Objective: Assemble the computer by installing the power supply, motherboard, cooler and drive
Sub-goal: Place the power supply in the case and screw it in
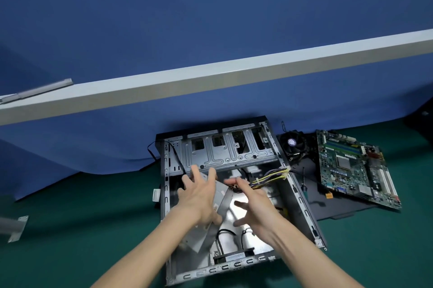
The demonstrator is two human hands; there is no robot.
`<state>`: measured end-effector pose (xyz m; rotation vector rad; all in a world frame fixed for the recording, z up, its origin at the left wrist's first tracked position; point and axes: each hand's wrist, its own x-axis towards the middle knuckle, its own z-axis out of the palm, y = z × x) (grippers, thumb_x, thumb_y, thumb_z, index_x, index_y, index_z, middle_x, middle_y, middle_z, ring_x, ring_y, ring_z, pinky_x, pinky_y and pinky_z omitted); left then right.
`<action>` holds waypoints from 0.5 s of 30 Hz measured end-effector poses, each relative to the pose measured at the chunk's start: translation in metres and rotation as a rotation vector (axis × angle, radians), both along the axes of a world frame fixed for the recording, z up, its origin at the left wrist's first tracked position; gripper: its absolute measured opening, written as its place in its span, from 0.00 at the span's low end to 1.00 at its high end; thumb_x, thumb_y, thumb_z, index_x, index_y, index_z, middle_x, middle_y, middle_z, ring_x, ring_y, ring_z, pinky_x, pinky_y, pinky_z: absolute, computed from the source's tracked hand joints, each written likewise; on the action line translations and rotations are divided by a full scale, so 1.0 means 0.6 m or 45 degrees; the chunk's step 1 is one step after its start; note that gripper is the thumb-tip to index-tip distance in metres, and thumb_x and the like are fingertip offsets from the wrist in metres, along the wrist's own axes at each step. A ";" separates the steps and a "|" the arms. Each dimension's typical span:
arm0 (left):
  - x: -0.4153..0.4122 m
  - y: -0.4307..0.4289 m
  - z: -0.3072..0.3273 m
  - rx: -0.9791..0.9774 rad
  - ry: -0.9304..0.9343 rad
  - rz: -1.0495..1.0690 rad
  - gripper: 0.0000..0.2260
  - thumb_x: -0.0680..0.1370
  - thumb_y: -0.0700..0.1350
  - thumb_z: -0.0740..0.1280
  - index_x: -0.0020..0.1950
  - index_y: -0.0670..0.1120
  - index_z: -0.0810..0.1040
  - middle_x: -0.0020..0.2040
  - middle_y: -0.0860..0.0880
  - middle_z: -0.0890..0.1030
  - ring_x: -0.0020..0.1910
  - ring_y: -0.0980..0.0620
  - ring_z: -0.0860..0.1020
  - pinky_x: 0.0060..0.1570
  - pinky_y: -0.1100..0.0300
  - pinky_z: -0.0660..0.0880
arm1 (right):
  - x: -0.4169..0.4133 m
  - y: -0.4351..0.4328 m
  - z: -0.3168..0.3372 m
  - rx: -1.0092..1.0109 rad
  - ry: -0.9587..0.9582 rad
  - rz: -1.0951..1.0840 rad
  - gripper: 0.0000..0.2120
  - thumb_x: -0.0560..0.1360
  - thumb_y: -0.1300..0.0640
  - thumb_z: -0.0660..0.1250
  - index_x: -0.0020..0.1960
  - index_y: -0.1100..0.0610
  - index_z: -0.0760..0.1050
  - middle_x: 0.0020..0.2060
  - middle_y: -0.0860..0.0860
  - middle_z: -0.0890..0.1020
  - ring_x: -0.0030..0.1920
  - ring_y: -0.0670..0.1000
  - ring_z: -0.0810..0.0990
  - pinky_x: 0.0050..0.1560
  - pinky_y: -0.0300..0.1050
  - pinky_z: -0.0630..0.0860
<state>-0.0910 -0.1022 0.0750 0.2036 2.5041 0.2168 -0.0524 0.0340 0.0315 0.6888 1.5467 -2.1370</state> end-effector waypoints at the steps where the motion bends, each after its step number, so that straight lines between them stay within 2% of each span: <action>1: 0.000 0.003 -0.003 -0.031 0.001 0.005 0.41 0.66 0.49 0.77 0.67 0.52 0.52 0.70 0.42 0.44 0.63 0.37 0.61 0.61 0.44 0.67 | -0.006 -0.005 -0.001 -0.062 -0.026 -0.012 0.12 0.78 0.44 0.63 0.51 0.46 0.83 0.47 0.39 0.83 0.47 0.53 0.79 0.34 0.49 0.70; 3: 0.003 0.008 -0.013 -0.092 -0.005 0.043 0.42 0.66 0.52 0.77 0.68 0.51 0.52 0.68 0.40 0.48 0.62 0.38 0.61 0.60 0.45 0.68 | -0.016 -0.014 0.000 -0.182 -0.053 -0.035 0.12 0.80 0.45 0.60 0.56 0.42 0.81 0.42 0.39 0.84 0.40 0.50 0.85 0.29 0.49 0.72; 5: 0.010 0.005 -0.025 -0.123 -0.001 0.155 0.41 0.64 0.55 0.77 0.65 0.50 0.54 0.62 0.42 0.53 0.59 0.39 0.62 0.57 0.47 0.72 | -0.025 -0.026 0.000 -0.206 -0.087 -0.050 0.12 0.81 0.47 0.60 0.56 0.43 0.81 0.40 0.38 0.82 0.36 0.48 0.85 0.31 0.53 0.75; 7: 0.016 -0.001 -0.037 -0.155 0.013 0.246 0.41 0.63 0.60 0.76 0.63 0.50 0.54 0.58 0.43 0.54 0.58 0.40 0.63 0.54 0.49 0.74 | -0.034 -0.041 -0.010 -0.175 -0.111 -0.051 0.11 0.81 0.49 0.61 0.55 0.45 0.82 0.47 0.44 0.80 0.38 0.51 0.84 0.31 0.51 0.75; 10: 0.018 -0.008 -0.050 -0.239 0.032 0.281 0.40 0.63 0.64 0.75 0.61 0.49 0.54 0.58 0.42 0.55 0.57 0.39 0.64 0.47 0.55 0.72 | -0.046 -0.060 -0.024 -0.086 -0.133 -0.043 0.12 0.81 0.50 0.60 0.56 0.47 0.81 0.55 0.50 0.75 0.45 0.56 0.81 0.31 0.47 0.72; 15: 0.013 -0.009 -0.064 -0.339 0.049 0.263 0.42 0.64 0.67 0.72 0.65 0.50 0.55 0.60 0.40 0.56 0.57 0.40 0.66 0.49 0.55 0.70 | -0.061 -0.071 -0.037 -0.036 -0.170 -0.033 0.12 0.82 0.53 0.59 0.55 0.50 0.81 0.45 0.50 0.78 0.35 0.54 0.77 0.28 0.43 0.65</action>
